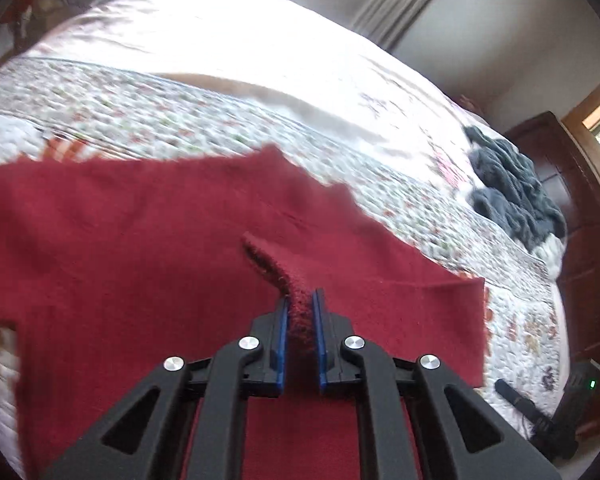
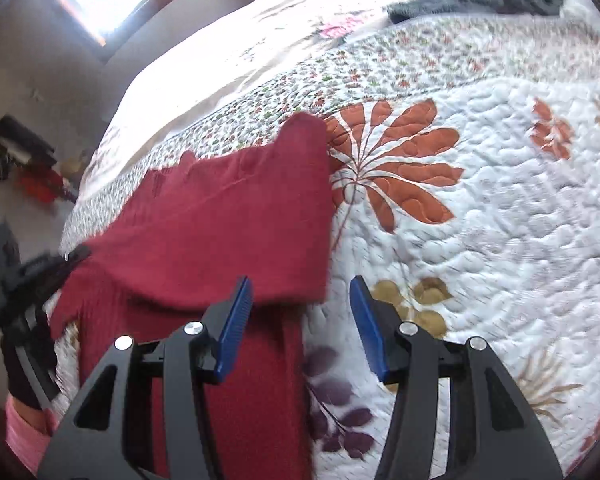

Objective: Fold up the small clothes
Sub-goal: 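Lay the sleeve on the body and open the right gripper while the left gripper pinches the other cuff, then fold the second sleeve across the body with the left gripper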

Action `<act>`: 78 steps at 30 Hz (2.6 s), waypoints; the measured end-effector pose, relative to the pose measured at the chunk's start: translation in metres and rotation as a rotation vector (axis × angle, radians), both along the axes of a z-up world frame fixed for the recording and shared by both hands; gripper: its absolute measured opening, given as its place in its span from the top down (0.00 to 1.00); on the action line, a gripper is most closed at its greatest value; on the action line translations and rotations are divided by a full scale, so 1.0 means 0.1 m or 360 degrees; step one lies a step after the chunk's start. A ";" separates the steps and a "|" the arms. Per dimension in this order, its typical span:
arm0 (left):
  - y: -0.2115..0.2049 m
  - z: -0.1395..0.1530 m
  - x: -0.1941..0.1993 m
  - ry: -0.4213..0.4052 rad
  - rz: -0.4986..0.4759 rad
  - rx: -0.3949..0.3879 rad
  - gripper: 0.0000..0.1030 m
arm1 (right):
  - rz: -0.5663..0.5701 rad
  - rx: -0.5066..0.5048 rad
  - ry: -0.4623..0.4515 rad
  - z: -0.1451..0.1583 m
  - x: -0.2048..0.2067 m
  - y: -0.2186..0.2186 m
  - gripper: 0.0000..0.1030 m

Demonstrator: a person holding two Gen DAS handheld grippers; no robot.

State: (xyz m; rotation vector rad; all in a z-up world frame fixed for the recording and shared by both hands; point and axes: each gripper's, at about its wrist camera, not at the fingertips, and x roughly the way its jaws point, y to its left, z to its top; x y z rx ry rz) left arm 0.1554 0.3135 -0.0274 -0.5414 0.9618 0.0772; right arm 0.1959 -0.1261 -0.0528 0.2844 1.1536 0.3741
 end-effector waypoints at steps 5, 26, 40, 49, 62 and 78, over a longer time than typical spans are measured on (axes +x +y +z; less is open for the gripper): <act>0.37 -0.08 -0.08 0.0018 0.0049 0.0060 0.90 | 0.0015 -0.0059 0.0053 -0.15 0.22 0.24 0.52; 0.21 -0.05 -0.20 0.0006 -0.0072 0.0254 0.62 | 0.0199 -0.0143 -0.0019 0.09 0.17 0.80 0.52; -0.09 -0.78 -0.03 0.0221 -0.0231 0.0230 0.63 | 0.0308 -0.0249 0.0212 -0.69 0.16 1.24 0.51; 0.08 -0.41 -0.19 0.0144 -0.0142 0.0135 0.62 | 0.0299 -0.0163 0.0112 -0.34 0.07 1.27 0.47; 1.95 -0.26 -1.97 0.0126 0.0578 0.0252 0.51 | 0.0496 -0.0190 0.0073 -0.25 -0.79 1.49 0.33; 3.72 -0.59 -2.72 -0.0026 0.1257 -0.0083 0.51 | 0.0456 -0.0271 0.0123 -0.61 -0.79 1.57 0.33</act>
